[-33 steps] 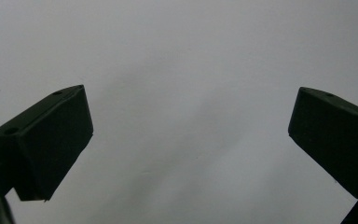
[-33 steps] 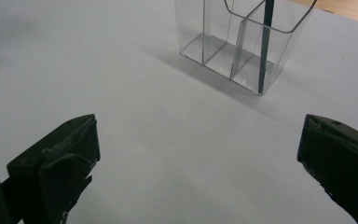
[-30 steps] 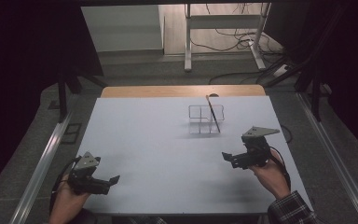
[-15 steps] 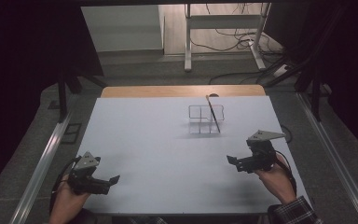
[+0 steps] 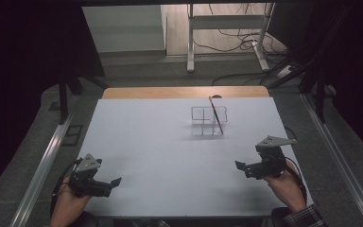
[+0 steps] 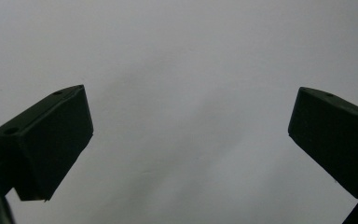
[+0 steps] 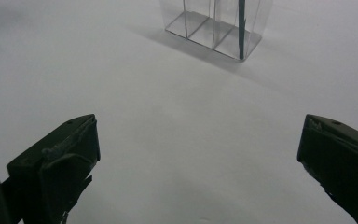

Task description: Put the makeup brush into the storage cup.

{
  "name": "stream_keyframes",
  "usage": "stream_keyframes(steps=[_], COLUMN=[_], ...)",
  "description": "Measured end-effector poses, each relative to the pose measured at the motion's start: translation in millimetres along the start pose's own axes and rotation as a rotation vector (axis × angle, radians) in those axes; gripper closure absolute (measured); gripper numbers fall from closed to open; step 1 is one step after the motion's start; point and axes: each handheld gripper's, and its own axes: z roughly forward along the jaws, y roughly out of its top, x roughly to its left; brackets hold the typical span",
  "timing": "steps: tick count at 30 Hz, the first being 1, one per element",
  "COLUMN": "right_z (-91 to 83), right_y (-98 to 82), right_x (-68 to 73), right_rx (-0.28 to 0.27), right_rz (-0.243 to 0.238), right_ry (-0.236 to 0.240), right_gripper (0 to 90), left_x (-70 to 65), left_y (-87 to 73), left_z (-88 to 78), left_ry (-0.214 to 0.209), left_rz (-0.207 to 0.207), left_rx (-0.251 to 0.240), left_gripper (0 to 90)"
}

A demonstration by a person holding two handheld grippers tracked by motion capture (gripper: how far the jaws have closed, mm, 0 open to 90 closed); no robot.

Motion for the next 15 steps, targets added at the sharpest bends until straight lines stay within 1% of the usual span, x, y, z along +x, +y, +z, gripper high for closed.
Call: stream_keyframes(steps=[2, 12, 15], right_z=[-1.5, -11.5, -14.3], right_y=[-2.3, -14.8, -17.8], right_x=[-0.3, -6.0, -7.6], right_rx=[0.004, 0.014, 0.019], right_rz=[-0.003, 0.023, 0.025], right_ry=[-0.006, -0.023, -0.032], right_gripper=[0.0, 0.0, 0.0], left_x=[0.0, 0.0, 0.1], left_y=[0.0, 0.0, 0.0], left_z=[0.0, 0.1, 0.1], left_ry=[0.0, 0.002, 0.002], left_rz=[0.0, 0.0, -0.001], left_rx=[0.0, 0.001, 0.001], left_gripper=[0.3, 0.3, 0.3])
